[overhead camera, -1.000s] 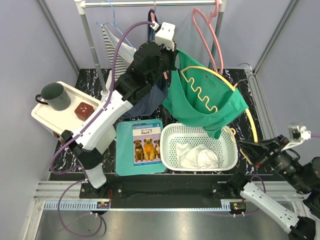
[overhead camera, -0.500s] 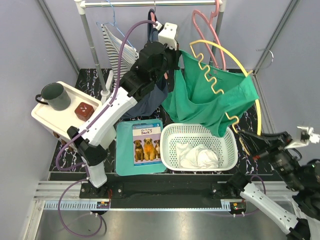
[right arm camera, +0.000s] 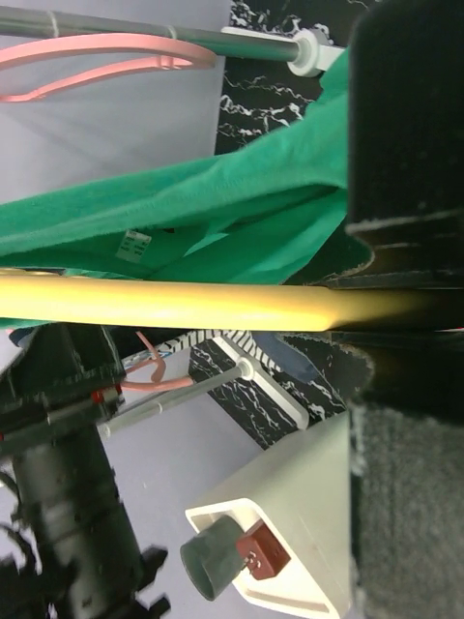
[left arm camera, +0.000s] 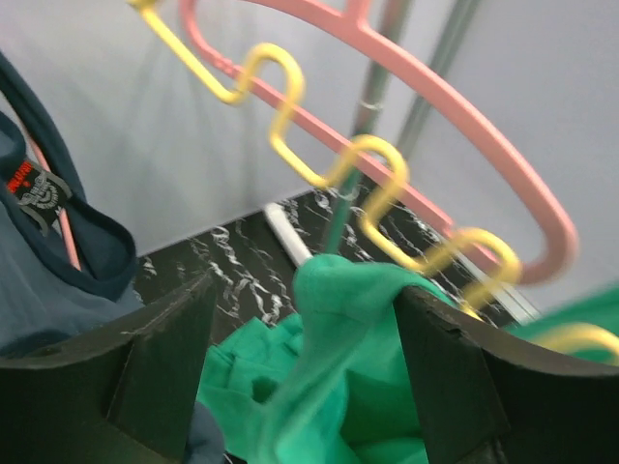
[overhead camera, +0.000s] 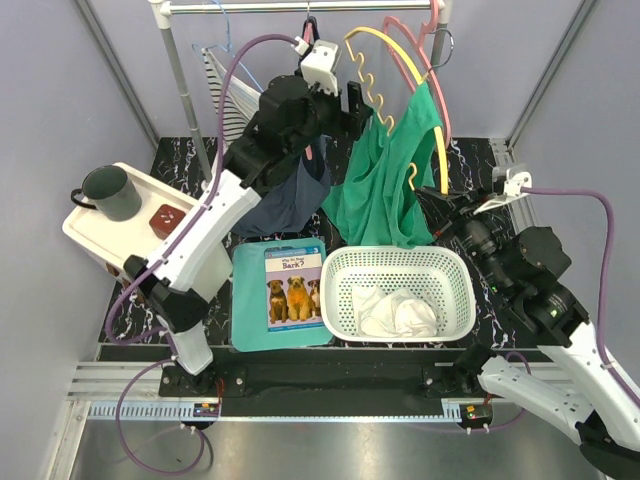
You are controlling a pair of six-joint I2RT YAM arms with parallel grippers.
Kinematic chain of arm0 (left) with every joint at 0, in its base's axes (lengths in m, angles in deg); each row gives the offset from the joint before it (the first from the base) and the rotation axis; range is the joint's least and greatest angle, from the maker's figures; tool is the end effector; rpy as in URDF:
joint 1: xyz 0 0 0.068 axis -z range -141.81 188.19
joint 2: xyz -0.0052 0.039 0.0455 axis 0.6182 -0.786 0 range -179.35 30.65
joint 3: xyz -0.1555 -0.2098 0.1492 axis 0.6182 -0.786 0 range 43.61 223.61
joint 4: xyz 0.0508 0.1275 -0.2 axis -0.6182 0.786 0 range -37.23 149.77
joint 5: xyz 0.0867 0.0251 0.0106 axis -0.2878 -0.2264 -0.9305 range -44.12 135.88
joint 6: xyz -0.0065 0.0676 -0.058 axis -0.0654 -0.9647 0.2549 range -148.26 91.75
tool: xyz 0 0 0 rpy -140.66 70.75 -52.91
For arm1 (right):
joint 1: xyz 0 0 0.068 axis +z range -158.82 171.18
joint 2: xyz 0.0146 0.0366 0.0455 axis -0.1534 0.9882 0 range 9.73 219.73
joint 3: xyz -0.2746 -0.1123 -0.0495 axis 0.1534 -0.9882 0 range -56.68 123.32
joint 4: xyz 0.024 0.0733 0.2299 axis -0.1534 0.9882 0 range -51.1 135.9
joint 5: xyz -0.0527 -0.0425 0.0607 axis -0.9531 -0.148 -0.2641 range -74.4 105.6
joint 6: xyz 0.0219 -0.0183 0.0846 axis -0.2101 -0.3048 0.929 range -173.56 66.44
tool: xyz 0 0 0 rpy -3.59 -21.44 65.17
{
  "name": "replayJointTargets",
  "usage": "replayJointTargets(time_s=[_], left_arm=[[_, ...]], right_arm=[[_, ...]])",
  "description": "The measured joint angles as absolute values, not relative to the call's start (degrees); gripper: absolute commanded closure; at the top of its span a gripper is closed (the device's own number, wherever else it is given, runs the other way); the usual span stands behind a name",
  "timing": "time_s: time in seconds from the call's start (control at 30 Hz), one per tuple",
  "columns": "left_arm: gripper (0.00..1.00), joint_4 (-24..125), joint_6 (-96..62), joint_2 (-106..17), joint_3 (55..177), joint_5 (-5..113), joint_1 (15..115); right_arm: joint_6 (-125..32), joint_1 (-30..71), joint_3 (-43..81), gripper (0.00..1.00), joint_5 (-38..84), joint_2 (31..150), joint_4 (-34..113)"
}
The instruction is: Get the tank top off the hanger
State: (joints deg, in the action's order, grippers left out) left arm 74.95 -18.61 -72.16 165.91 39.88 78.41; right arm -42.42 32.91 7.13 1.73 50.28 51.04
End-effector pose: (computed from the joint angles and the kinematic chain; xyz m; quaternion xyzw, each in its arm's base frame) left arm 0.3334 -0.2710 0.5234 0.1556 0.7064 -0.2563 0.6411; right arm 0.1088 0.0713 0.4768 -0.0764 0.6329 0.2726 0.7206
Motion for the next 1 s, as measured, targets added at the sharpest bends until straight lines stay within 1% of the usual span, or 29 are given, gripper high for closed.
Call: replayJointTargets(time_s=[0.07,0.13,0.2,0.3,0.33,0.4,0.53,0.73,0.77,0.83,0.87,0.9,0.93,1.0], left_arm=[[0.26,75.8,-18.0,-69.7,164.3,42.3,78.5],[0.33,76.2,-17.1,-66.1,162.4,44.7,78.5],[0.35,76.3,-15.7,-62.1,161.1,47.0,78.6],[0.27,75.3,-13.1,-56.7,160.0,50.3,78.6],[0.21,74.6,-12.1,-55.1,159.7,51.2,78.6],[0.18,72.7,-10.1,-52.8,159.3,53.0,78.6],[0.17,68.2,-5.1,-52.3,159.3,55.0,78.6],[0.19,64.4,6.2,-57.9,158.2,54.2,78.6],[0.19,64.1,7.9,-59.0,157.6,54.0,78.6],[0.24,63.4,11.3,-60.8,156.8,53.7,78.6],[0.26,63.0,12.6,-61.3,156.5,53.7,78.6],[0.33,62.6,13.9,-61.7,156.4,53.6,78.6],[0.36,62.5,14.6,-61.8,156.4,53.6,78.7],[0.39,62.0,15.6,-61.8,156.4,53.6,79.0]], right_arm=[[-43.8,32.9,5.8,1.0,2.0,50.1,49.0],[-44.9,32.9,5.3,1.0,2.8,49.9,47.5],[-45.7,32.9,5.3,1.0,3.7,50.0,46.1],[-46.2,32.9,5.3,1.0,5.1,50.7,44.4],[-46.3,32.9,5.2,1.0,5.6,51.0,43.8],[-46.5,32.9,4.8,1.0,6.3,51.4,43.0],[-47.4,32.9,3.0,1.0,8.1,51.8,42.6],[-49.0,32.9,0.2,1.0,11.7,51.5,41.5],[-49.2,32.9,-0.3,1.0,12.3,51.3,41.1],[-49.2,32.9,-1.2,1.0,12.8,50.8,40.7],[-49.2,32.8,-1.7,1.0,12.3,50.5,40.6],[-49.2,32.5,-2.2,1.0,12.2,50.3,40.5],[-49.2,32.5,-2.6,1.0,12.2,50.1,40.4],[-49.3,32.5,-3.3,1.0,12.3,49.5,39.8]])
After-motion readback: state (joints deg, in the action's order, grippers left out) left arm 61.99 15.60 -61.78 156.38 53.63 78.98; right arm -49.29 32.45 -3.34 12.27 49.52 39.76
